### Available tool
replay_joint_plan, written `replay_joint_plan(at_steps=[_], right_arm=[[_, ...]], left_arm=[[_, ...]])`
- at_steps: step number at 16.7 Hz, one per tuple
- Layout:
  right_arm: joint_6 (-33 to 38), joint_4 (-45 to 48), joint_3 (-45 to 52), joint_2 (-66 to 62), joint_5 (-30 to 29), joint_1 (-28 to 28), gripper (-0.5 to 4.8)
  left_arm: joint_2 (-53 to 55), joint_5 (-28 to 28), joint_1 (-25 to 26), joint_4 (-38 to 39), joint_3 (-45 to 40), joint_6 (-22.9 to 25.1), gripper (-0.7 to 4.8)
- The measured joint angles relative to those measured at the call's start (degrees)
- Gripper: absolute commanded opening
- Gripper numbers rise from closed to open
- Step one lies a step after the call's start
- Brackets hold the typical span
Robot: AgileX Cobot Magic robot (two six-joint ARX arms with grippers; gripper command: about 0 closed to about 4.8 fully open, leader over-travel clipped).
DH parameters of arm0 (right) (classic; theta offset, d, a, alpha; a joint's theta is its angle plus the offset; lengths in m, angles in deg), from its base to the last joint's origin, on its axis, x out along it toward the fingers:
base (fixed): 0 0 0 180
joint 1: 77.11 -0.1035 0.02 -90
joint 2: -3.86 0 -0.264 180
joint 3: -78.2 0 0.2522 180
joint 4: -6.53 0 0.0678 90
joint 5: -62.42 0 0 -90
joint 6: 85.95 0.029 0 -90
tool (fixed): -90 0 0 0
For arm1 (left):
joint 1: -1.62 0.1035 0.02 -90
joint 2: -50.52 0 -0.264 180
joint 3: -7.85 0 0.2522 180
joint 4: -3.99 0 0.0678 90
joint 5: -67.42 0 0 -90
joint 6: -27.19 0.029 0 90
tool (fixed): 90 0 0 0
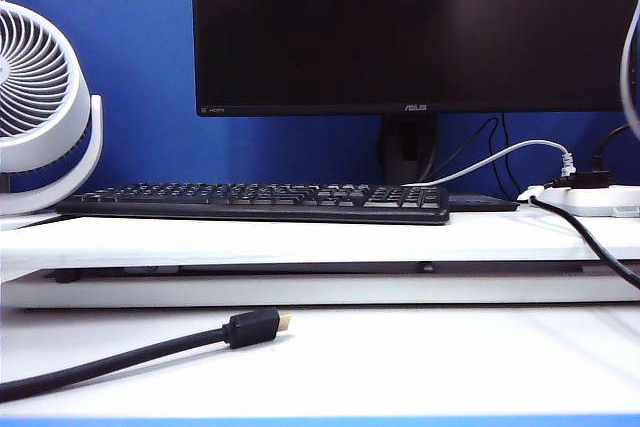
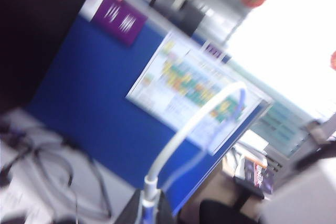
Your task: Pick up the Type-C charging cable and the charging base, insert one end of the Type-C charger into the corresponding slot on the base, and finally place the plugged-in charger back on the table.
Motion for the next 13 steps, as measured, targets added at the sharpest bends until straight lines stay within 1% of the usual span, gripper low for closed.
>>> replay_joint_plan(at_steps=[1, 4, 6, 8, 9, 10, 11, 13], right_arm=[[0.8, -0.1, 0.0, 0.1, 0.1, 0.0, 0.0], [1.3, -0.7, 0.0, 0.1, -0.6, 0.0, 0.0], [1.4, -1.0, 0.0, -0.2, -6.0, 0.0, 0.0], [1.8, -1.0, 0.0, -0.6, -9.0, 0.0, 0.0], [2.8, -1.0, 0.0, -1.0, -10.3, 0.0, 0.0], [5.0, -0.7, 0.0, -1.7, -12.6, 0.0, 0.0], [6.9, -0.6, 0.0, -2.3, -13.7, 0.0, 0.0], [9.1, -0.5, 0.1, -2.8, -13.9, 0.0, 0.0]], left_arm=[[-0.3, -0.7, 0.0, -2.1, 0.0, -0.3, -0.06], [-0.3, -4.1, 0.0, -7.5, 0.0, -4.0, -0.06], [-0.3, -9.9, 0.0, -14.1, 0.0, -7.5, -0.06], [-0.3, -14.8, 0.0, -19.3, 0.0, -9.0, -0.06], [-0.3, -16.7, 0.0, -21.9, 0.0, -10.0, -0.06], [-0.3, -19.0, -0.1, -26.6, 0.0, -12.0, -0.06], [-0.3, -20.2, -0.1, -29.7, 0.0, -13.8, -0.06], [-0.3, -21.3, -0.1, -31.9, 0.0, -15.1, -0.06]])
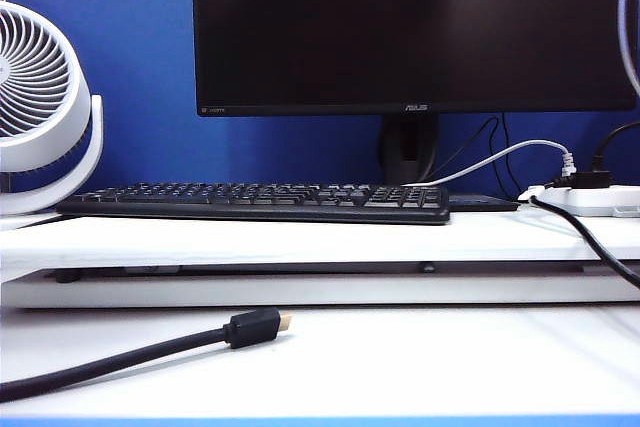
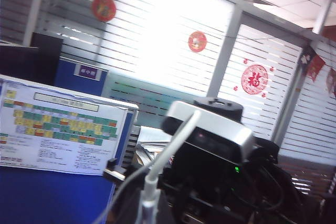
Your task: Pick up the Type-C charging cable and the charging base, insert one end of the Type-C charger into the corresponding slot on the base, and finally place the plugged-in charger back on the table.
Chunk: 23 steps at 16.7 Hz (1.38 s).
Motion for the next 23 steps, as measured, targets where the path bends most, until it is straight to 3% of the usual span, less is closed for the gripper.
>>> replay_joint_plan(at_steps=[2, 4, 9, 23], right_arm=[[3.9, 1.6, 0.0, -0.7, -0.9, 0.0, 0.0], [8.0, 6.2, 0.0, -1.4, -5.9, 0.0, 0.0], [8.8, 7.4, 0.0, -2.3, -11.6, 0.0, 0.0], [11.4, 8.9, 0.2, -2.8, -13.4, 0.0, 0.0]], left_arm=[[0.0, -1.0, -0.4, -0.5, 0.0, -0.4, -0.06], [0.0, -1.8, -1.8, -0.6, 0.0, -0.1, -0.06], [0.0, -3.1, -1.7, -0.6, 0.0, 0.0, -0.06], [-0.1, -7.4, -0.6, 4.0, 0.3, 6.3, -0.06]])
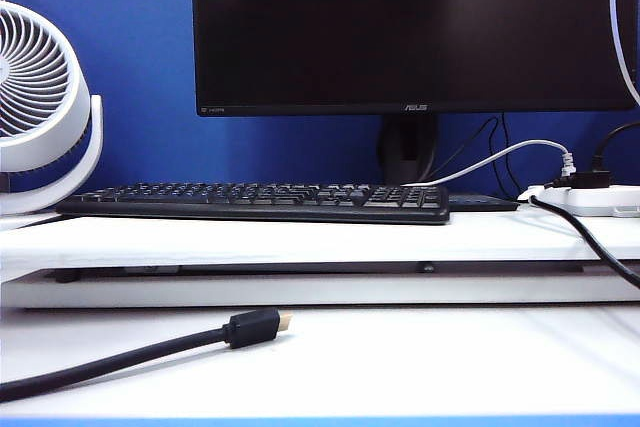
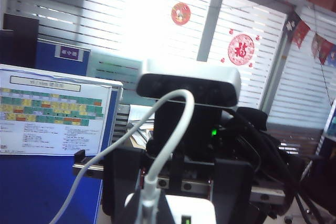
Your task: Pick up the Type-C charging cable and the charging base, insert one end of the Type-C charger into the corresponding slot on the base, and finally place the plugged-in charger back on the table.
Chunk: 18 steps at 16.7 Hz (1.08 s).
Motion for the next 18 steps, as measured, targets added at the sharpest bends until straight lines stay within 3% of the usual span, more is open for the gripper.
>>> replay_joint_plan(at_steps=[11, 18], right_arm=[[2.8, -1.0, 0.0, 0.0, 2.4, -0.3, -0.01], [1.4, -3.2, 0.1, 0.0, 2.5, -0.3, -0.01]], left_arm=[[0.0, -1.7, 0.2, 3.1, 0.0, 1.6, -0.06], [0.0, -4.2, 0.3, 8.3, 0.2, 6.6, -0.06]])
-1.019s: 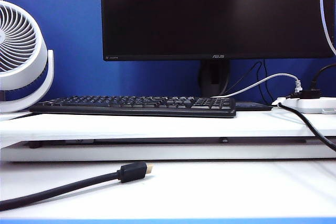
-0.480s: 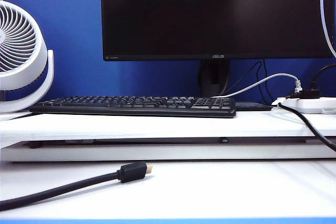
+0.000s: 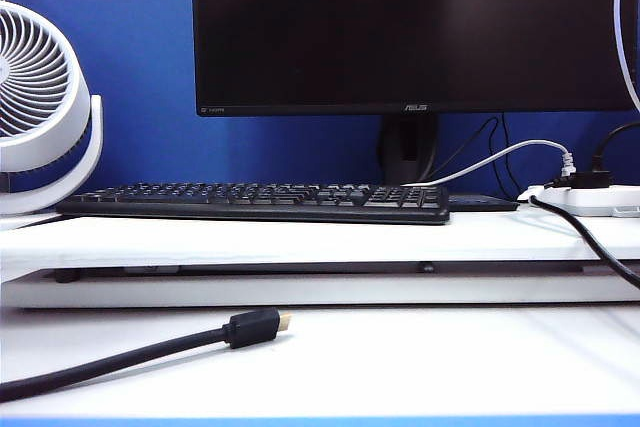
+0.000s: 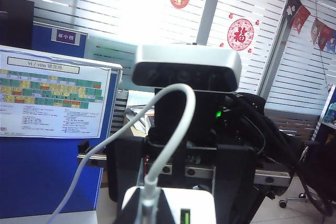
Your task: Pick up the Type-C charging cable and the charging base, insert one end of the Type-C charger into the corresponding slot on the base, and finally place the plugged-in charger back on the table.
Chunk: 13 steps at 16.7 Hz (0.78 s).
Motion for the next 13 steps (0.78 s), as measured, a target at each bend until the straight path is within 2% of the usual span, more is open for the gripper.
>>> replay_joint_plan(at_steps=[8, 13], right_arm=[[0.9, -0.9, 0.2, 0.0, 0.0, 0.0, -0.01], [-1.4, -0.9, 0.2, 0.0, -0.1, 0.0, -0.01]], left_arm=[[-0.2, -1.4, 0.2, 4.8, 0.2, 3.8, -0.06], [-0.2, -1.8, 0.3, 5.4, 0.2, 4.0, -0.06]])
